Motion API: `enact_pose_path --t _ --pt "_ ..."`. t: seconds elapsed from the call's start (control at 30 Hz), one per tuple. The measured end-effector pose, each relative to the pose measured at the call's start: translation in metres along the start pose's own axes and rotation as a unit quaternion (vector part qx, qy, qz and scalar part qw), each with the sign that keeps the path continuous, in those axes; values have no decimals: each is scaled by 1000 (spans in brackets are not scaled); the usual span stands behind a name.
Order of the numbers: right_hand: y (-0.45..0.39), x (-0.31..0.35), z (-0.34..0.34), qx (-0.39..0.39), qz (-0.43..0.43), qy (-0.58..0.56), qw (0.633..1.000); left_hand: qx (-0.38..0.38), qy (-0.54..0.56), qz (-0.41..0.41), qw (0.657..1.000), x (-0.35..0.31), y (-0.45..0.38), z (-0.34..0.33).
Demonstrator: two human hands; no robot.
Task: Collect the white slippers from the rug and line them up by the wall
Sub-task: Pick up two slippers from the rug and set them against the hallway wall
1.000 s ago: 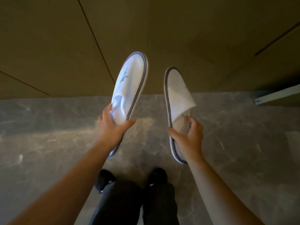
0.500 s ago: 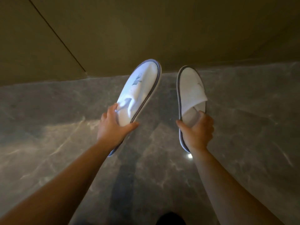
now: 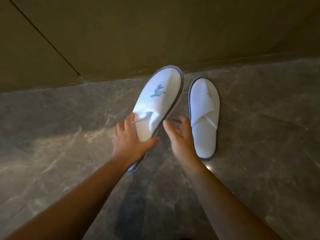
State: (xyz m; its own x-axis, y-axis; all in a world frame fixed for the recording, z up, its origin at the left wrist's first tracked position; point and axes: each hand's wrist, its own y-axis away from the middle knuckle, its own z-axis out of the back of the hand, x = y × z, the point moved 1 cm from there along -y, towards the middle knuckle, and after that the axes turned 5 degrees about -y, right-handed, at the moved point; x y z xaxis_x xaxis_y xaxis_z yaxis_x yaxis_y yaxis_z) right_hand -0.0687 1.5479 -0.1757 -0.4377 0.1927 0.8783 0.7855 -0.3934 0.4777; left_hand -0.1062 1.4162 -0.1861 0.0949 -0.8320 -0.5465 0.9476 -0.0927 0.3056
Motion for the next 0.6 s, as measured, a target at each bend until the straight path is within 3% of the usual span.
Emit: enact_pose_path --t 0.27,0.37,0.6 --pt "-9 22 -30 -14 -22 19 999 69 19 -37 997 18 8 19" --pt "-8 17 -57 4 -44 35 998 100 -51 -83 990 48 13 38" --pt "-24 -30 -105 16 -74 150 986 81 -100 30 991 118 -15 64"
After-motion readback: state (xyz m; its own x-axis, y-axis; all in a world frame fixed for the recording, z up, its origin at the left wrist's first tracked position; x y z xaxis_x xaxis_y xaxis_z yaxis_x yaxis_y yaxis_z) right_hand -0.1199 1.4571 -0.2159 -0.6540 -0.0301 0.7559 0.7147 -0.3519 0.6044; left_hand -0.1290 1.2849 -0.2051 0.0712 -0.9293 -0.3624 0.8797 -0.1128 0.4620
